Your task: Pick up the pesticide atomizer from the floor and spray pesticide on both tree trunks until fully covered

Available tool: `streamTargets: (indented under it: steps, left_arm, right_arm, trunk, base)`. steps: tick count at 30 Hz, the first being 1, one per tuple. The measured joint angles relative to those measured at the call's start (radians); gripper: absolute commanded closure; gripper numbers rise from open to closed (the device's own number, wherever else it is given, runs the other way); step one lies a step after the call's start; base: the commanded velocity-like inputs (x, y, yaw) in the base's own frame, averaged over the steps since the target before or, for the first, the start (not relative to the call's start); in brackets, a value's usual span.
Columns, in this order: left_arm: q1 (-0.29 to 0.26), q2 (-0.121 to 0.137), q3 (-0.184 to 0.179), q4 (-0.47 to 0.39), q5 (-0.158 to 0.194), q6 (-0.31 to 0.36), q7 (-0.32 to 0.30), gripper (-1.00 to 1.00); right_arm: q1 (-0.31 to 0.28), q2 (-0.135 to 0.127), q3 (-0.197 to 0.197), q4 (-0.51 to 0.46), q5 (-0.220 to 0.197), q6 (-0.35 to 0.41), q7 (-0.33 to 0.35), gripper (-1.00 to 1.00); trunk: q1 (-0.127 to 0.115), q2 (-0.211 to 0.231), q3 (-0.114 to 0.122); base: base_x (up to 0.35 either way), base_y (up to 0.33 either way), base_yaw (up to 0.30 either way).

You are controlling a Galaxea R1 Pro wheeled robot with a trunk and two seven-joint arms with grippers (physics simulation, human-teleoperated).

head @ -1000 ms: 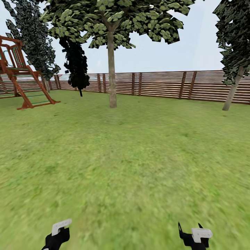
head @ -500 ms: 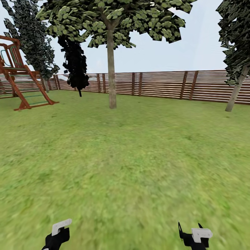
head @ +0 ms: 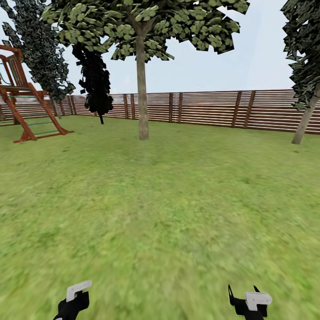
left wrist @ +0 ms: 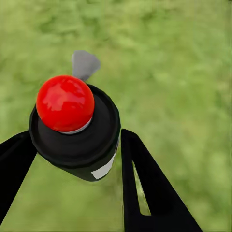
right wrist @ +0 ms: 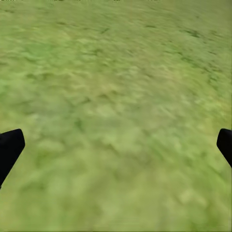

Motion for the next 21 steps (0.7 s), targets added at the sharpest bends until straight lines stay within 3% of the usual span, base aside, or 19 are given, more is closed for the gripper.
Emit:
streamTargets:
  steps: [21]
  left_arm:
    - [0.0, 0.0, 0.0, 0.0, 0.0, 0.0, 0.0, 1.0]
  right_arm:
    - [0.0, 0.0, 0.0, 0.0, 0.0, 0.0, 0.0, -1.0]
  trunk:
    - [0.0, 0.0, 0.0]
  base:
    - [0.331, 0.0, 0.0]
